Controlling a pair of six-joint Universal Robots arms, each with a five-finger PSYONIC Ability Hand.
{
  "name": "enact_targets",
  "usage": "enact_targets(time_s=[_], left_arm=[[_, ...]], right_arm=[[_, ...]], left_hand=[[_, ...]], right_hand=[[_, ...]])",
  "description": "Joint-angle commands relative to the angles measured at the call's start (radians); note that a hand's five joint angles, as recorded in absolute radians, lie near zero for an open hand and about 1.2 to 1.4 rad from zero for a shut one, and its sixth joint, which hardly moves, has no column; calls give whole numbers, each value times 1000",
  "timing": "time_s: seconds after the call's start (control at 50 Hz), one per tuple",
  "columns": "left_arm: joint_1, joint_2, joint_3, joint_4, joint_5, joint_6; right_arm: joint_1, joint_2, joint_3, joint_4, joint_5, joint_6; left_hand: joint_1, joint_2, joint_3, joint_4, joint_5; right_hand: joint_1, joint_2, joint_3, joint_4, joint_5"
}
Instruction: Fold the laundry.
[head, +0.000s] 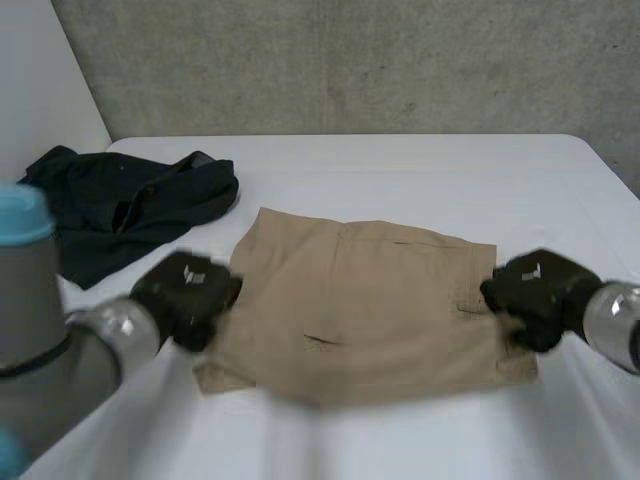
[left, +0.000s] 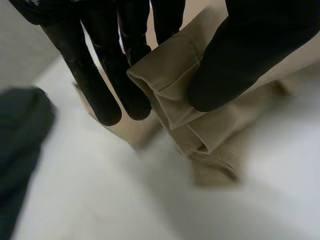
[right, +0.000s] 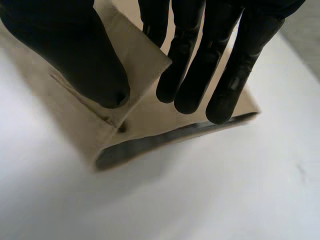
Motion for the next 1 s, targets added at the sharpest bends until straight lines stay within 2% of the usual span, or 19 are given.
enact_targets(time_s=[0.02, 0.16, 0.36, 0.5, 0.54, 0.56, 0.58, 0.6, 0.62, 0.72, 0.82, 0.9, 1.0], left_arm=[[-12, -293, 306, 117, -20, -102], [-32, -550, 613, 148, -94, -136], [-73, -750, 822, 427, -123, -128], [-76, -889, 989, 459, -139, -124], [-78, -906, 1000, 461, -134, -121], [-78, -910, 999, 464, -136, -121], [-81, -910, 991, 469, -142, -118], [-85, -908, 986, 469, -140, -116], [-91, -905, 979, 470, -139, -115], [-118, -827, 913, 505, -145, -112], [-121, -651, 726, 528, -143, -116], [-124, -534, 576, 524, -143, -121], [-127, -414, 390, 519, -140, -127]], right_arm=[[47, 167, -147, -174, 114, 139], [124, 307, -297, -295, 273, 174], [171, 480, -452, -435, 352, 203], [180, 614, -599, -502, 435, 197], [185, 658, -648, -501, 447, 197], [187, 669, -664, -501, 452, 196], [188, 681, -676, -499, 459, 196], [191, 691, -696, -495, 479, 197], [191, 691, -702, -493, 493, 200], [180, 619, -693, -493, 527, 216], [177, 455, -584, -492, 518, 211], [182, 335, -442, -476, 463, 205], [170, 232, -217, -404, 349, 225]], left_hand=[[299, 200, 204, 197, 220], [299, 200, 204, 197, 220], [299, 200, 204, 197, 220], [299, 200, 204, 197, 220], [148, 49, 52, 46, 69], [-7, -106, -103, -109, -86], [-526, -625, -621, -628, -605], [-808, -906, -903, -909, -886], [-923, -1022, -1018, -1025, -1001], [-904, -1003, -1000, -1006, -983], [-907, -1006, -1002, -1009, -986], [-913, -1012, -1008, -1015, -992], [-913, -1012, -1008, -1015, -992]], right_hand=[[409, 222, 215, 206, 231], [409, 222, 215, 206, 231], [409, 222, 215, 206, 231], [409, 222, 215, 206, 231], [409, 222, 215, 206, 231], [26, -161, -167, -177, -152], [-379, -566, -572, -582, -557], [-813, -1000, -1006, -1016, -991], [-813, -1000, -1006, -1016, -991], [-813, -1000, -1006, -1016, -991], [-813, -1000, -1006, -1016, -991], [-813, -1000, -1006, -1016, -991], [-813, -1000, -1006, -1016, -991]])
